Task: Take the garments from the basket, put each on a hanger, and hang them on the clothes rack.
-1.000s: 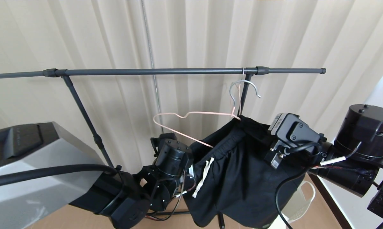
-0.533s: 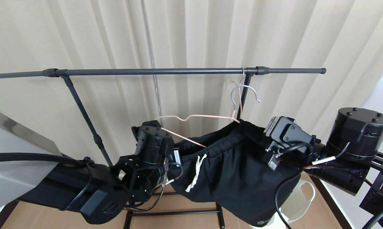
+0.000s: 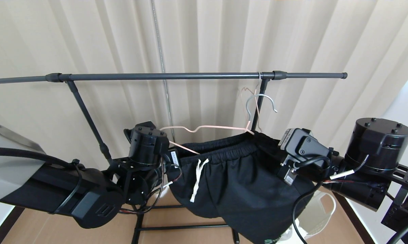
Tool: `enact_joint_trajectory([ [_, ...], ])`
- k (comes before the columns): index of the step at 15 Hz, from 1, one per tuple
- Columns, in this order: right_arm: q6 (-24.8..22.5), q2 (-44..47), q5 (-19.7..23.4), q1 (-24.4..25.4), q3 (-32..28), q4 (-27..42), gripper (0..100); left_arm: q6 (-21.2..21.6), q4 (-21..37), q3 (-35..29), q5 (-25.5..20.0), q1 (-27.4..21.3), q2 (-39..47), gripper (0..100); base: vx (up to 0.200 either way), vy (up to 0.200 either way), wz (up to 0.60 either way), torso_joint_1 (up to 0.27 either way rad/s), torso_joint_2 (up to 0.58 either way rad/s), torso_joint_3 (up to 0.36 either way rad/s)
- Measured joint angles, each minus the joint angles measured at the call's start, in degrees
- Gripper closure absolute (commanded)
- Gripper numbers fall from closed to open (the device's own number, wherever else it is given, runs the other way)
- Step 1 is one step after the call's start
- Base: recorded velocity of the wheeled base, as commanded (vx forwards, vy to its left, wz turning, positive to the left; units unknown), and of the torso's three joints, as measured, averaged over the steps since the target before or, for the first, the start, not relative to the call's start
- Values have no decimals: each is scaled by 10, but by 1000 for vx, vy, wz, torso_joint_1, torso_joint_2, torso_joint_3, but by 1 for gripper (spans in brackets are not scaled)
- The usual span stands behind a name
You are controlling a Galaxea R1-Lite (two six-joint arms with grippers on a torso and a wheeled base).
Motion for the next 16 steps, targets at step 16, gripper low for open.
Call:
enact_joint_trajectory([
  [16,-24,23,8,-15,18,-2,100,44,-1,15,0,56,-59,100,0,0,0,0,0,0],
])
